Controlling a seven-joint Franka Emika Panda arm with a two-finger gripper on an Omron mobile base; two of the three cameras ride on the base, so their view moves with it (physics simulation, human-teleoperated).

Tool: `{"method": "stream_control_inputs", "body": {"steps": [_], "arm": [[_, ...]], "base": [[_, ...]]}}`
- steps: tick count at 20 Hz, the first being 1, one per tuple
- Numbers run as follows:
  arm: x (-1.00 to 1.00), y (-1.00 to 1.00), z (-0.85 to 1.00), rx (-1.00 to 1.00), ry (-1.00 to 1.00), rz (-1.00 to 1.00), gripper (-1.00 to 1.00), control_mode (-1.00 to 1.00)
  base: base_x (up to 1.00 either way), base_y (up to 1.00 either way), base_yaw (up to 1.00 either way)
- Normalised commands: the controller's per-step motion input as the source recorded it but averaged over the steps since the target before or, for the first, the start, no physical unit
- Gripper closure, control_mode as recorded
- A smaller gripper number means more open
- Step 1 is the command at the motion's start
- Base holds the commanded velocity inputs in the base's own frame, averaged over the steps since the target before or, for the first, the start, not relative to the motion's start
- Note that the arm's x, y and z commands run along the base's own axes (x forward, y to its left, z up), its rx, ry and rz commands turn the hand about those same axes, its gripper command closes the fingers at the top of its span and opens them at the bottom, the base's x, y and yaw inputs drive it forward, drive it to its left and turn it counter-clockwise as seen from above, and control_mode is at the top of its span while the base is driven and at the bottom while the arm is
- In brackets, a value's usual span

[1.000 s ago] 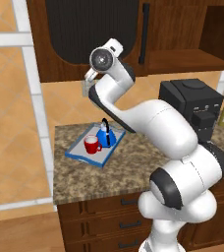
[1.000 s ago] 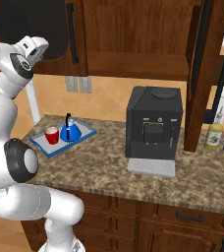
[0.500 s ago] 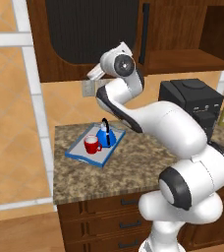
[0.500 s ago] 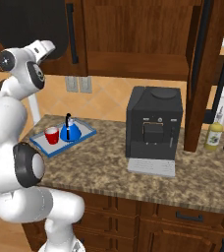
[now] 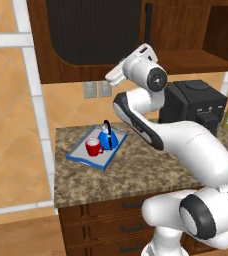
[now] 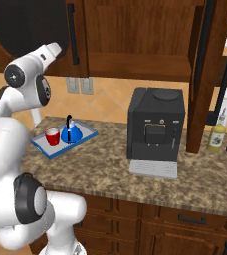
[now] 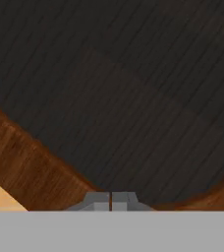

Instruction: Pick the kettle from the counter and place it on the tray. Then pick the mug from the cabinet and place it on the tray. Then close the cabinet doors.

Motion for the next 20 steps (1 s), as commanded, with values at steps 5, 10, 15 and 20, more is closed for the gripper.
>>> {"method": "stream_control_inputs", "body": {"steps": [5,10,15,20], "arm": [[-1.0,-0.1,0.32,0.0,-0.01,0.1,1.0,-1.0],[-1.0,-0.19,0.3,0.02,0.02,0.08,1.0,-1.0],[-0.24,-0.44,0.0,0.1,0.06,0.0,1.0,-1.0],[0.0,-0.22,0.0,0.06,0.0,0.0,1.0,-1.0]], "base": [[0.0,0.0,0.0],[0.0,0.0,0.0],[0.0,0.0,0.0],[0.0,0.0,0.0]]}}
